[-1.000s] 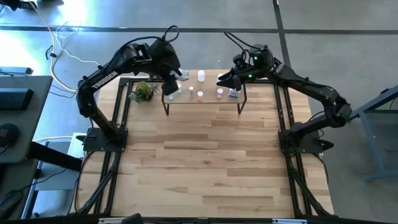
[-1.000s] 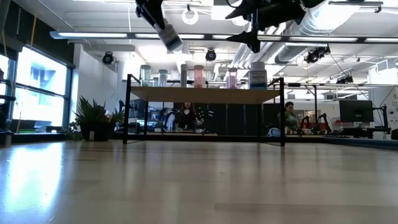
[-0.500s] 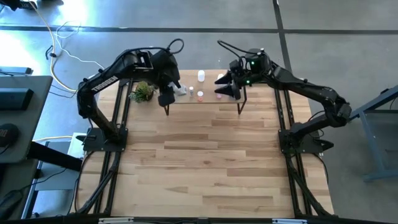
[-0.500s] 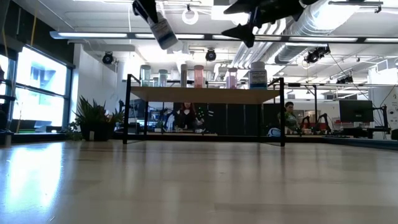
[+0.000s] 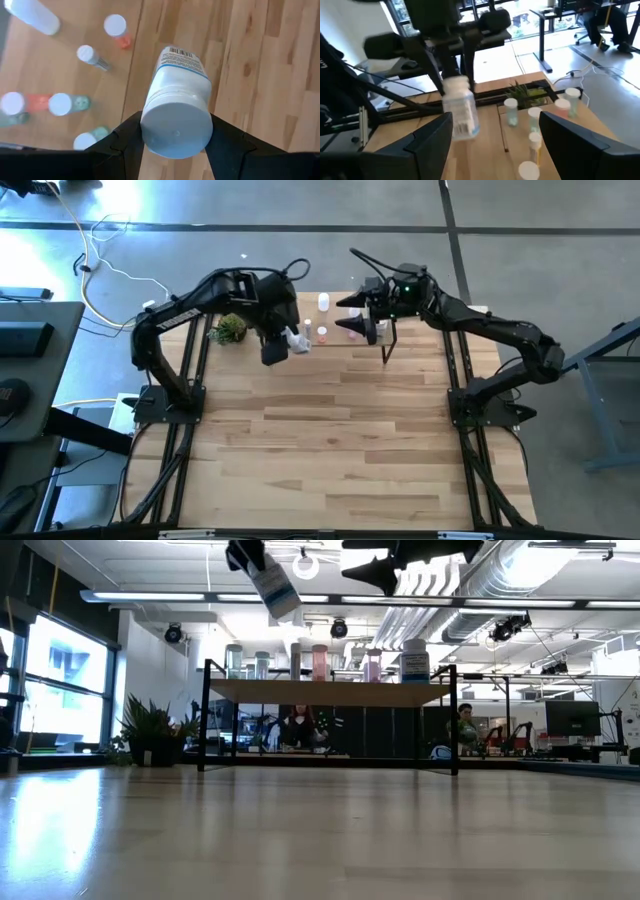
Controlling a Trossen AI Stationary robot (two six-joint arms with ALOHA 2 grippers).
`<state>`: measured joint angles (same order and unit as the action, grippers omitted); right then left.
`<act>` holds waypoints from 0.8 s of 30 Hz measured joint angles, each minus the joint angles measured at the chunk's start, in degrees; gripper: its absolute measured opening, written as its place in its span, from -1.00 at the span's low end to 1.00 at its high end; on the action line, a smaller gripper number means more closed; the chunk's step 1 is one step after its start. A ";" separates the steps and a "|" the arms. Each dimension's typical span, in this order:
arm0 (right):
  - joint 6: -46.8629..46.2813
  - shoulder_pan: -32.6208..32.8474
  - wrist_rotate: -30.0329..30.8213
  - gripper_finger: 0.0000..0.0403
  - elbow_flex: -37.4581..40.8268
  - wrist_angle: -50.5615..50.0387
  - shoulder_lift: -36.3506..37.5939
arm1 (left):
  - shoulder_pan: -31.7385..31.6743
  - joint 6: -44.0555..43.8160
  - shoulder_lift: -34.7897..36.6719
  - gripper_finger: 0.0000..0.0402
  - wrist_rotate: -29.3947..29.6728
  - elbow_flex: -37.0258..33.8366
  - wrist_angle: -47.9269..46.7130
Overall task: Pick and place medicine bottles onto shelf by color
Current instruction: Put the white blue pill bottle on the shelf
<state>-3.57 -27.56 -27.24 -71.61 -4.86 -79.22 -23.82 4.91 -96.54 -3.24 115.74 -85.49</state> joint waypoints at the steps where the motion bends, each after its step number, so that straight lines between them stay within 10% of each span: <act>1: 0.06 0.27 -0.02 0.43 0.00 -0.02 0.00 | 0.07 0.15 -0.64 -0.19 -0.20 -0.02 -0.02; 24: 6.08 6.19 0.00 0.43 0.00 -6.84 -3.74 | 3.45 -0.22 -9.44 -0.19 -5.19 -0.04 6.72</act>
<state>2.50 -21.37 -27.24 -71.61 -11.71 -82.96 -20.38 4.69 -105.97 -8.43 115.70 -78.77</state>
